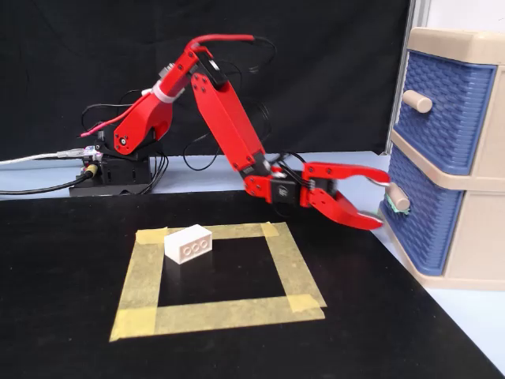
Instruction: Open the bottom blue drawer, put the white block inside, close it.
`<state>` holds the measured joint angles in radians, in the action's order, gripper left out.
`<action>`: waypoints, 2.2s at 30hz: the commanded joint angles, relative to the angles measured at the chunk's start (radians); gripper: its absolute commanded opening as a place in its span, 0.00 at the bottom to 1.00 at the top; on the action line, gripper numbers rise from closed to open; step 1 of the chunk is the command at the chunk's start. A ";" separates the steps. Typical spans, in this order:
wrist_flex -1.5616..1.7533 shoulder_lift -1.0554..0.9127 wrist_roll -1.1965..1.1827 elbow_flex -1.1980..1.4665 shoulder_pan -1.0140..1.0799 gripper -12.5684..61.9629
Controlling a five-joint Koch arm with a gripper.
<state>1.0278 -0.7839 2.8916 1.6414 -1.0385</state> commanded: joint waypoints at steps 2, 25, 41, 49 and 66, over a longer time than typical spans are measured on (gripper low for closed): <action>0.067 0.015 -0.008 -0.100 -0.025 0.62; -0.178 -0.281 0.087 0.505 0.110 0.06; -0.295 -0.661 0.094 0.778 0.215 0.63; -1.882 -1.239 0.091 0.370 0.311 0.63; -2.714 -0.525 -0.018 -0.597 0.638 0.62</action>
<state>-1.6797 -1.2870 2.9100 1.0769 -0.4034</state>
